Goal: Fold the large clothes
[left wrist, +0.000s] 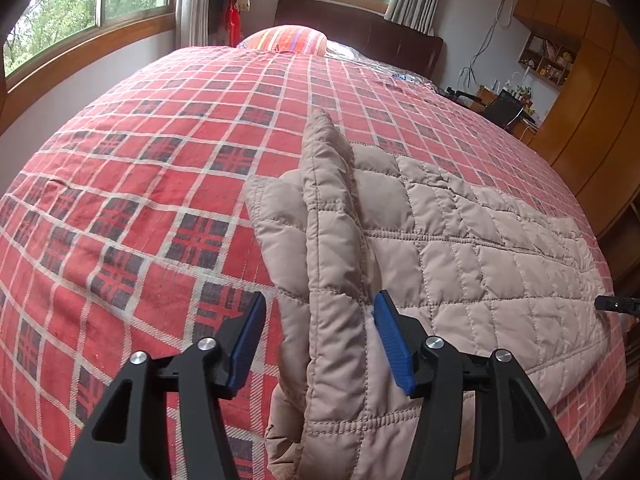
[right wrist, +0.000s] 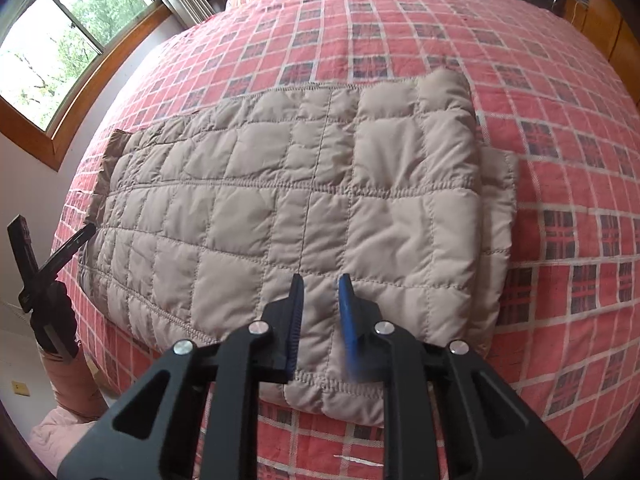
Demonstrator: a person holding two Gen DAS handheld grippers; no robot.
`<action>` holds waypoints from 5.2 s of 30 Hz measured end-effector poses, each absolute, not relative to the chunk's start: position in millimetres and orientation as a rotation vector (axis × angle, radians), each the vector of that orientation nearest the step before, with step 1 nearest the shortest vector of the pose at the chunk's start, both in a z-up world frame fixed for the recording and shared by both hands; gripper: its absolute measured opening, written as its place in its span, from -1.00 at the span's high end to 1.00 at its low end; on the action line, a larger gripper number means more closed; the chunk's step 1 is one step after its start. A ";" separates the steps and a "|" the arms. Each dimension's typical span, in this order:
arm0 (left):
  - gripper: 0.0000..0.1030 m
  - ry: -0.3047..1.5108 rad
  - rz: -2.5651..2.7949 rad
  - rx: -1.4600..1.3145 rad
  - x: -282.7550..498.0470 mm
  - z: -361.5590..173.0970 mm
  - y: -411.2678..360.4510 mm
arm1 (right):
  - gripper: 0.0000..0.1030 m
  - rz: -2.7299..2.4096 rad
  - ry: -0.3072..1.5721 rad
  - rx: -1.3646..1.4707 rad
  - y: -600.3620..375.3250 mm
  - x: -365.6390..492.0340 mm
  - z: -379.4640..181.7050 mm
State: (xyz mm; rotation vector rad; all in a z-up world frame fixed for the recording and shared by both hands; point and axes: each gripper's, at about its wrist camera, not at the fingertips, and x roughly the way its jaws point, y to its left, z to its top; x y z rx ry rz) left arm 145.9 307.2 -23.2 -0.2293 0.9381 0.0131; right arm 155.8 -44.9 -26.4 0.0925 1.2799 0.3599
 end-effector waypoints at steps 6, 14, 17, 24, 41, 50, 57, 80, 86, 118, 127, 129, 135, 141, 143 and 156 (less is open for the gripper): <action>-0.24 0.944 -0.010 -0.221 146.9 -24.1 301.9 | 0.66 0.340 1.311 0.076 -41.0 159.1 -43.8; -0.28 0.963 -0.017 -0.240 150.8 -35.3 299.5 | 0.72 0.338 1.348 0.070 -35.1 170.1 -77.4; -0.36 0.965 -0.018 -0.248 149.1 -35.9 300.7 | 0.72 0.337 1.344 0.061 -34.0 169.5 -77.1; -0.46 0.997 -0.033 -0.334 137.4 -45.1 310.8 | 0.72 0.351 1.340 0.083 -38.2 168.4 -75.3; 0.48 1.020 -0.130 -0.452 129.4 -38.8 309.0 | 0.75 0.355 1.330 0.080 -44.1 164.9 -72.9; 0.60 0.914 -0.174 -0.390 128.8 13.7 283.8 | 0.75 0.365 1.332 0.106 -48.7 165.5 -73.3; 0.60 0.892 -0.273 -0.234 137.6 37.4 236.2 | 0.75 0.363 1.332 0.108 -49.6 166.3 -73.3; 0.54 1.065 -0.462 -0.008 186.3 -23.9 113.4 | 0.75 0.357 1.334 0.114 -44.0 164.4 -73.3; 0.52 1.037 -0.416 0.035 177.7 -28.1 102.6 | 0.75 0.355 1.334 0.111 -44.6 164.4 -73.2; -0.03 1.002 -0.343 -0.415 190.8 -3.1 268.0 | 0.71 0.359 1.347 0.101 -47.4 167.6 -70.5; -0.03 1.074 -0.306 -0.279 194.6 -16.0 227.0 | 0.59 0.332 1.341 0.061 -21.6 165.3 -38.4; -0.03 1.085 -0.271 -0.220 195.2 -19.1 209.6 | 0.28 0.374 1.339 0.070 -6.8 161.8 -25.0; -0.04 1.108 -0.234 -0.169 202.1 -25.0 196.1 | 0.15 0.447 1.307 0.078 34.5 164.6 4.5; -0.05 1.094 -0.220 -0.127 205.7 -22.8 189.0 | 0.14 0.480 1.393 0.115 60.0 178.2 -7.8; -0.05 1.087 -0.220 -0.122 204.1 -23.0 188.4 | 0.14 0.469 1.393 0.118 61.9 182.3 -8.8; -0.06 1.067 -0.224 -0.104 201.4 -23.6 186.2 | 0.12 0.483 1.415 0.138 69.9 191.6 -13.9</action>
